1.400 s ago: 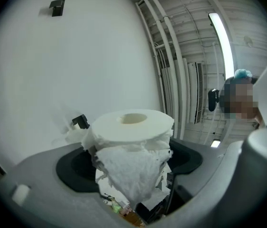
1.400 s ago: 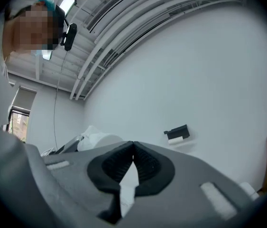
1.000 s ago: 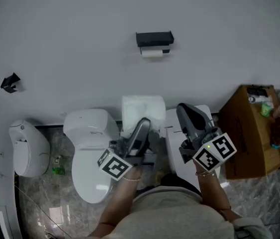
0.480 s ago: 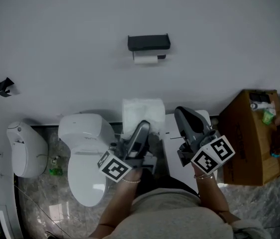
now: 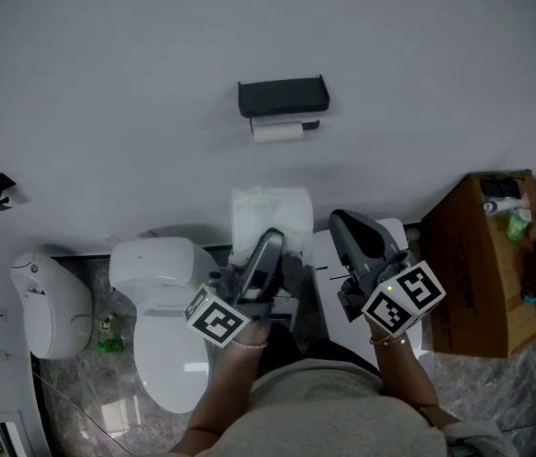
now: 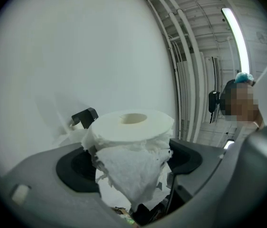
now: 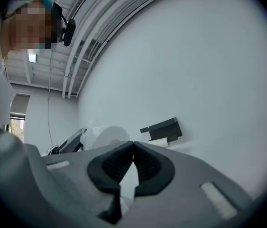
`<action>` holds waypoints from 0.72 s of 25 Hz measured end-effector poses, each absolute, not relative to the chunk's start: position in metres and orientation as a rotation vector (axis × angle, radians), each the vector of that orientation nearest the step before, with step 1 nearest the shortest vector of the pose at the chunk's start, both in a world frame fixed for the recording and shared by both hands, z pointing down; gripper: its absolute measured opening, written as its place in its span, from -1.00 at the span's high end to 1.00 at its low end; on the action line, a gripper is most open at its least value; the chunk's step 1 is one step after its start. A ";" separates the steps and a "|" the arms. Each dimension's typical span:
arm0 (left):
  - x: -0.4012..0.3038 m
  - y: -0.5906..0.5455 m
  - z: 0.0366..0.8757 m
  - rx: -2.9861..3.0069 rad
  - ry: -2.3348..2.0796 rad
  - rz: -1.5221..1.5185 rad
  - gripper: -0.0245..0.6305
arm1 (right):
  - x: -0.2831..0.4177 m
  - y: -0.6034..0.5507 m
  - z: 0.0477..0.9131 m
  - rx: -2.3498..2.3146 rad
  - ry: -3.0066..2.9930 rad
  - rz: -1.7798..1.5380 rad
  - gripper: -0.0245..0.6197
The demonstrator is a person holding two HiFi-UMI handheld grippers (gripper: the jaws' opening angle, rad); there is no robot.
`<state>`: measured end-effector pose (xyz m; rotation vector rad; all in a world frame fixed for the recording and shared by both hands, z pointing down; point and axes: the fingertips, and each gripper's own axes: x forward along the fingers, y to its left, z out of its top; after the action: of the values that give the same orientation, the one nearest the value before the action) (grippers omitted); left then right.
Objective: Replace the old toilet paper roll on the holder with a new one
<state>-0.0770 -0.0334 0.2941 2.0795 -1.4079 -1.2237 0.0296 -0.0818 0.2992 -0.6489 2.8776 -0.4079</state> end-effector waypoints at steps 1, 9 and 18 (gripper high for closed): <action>-0.082 -0.041 0.294 2.081 -1.400 -1.222 -0.41 | 0.024 -0.089 0.298 -0.656 2.875 -0.401 0.91; -0.133 -0.098 0.293 2.097 -1.349 -1.177 -0.41 | -0.025 -0.147 0.288 -0.729 2.836 -0.397 0.91; -0.175 -0.138 0.315 2.062 -1.280 -1.129 -0.41 | -0.070 -0.192 0.308 -0.836 2.791 -0.508 0.91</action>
<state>-0.1751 -0.1385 0.3151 2.0622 -1.2796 -1.1287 -0.0697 -0.1925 0.3077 -0.8365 2.7908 -0.5076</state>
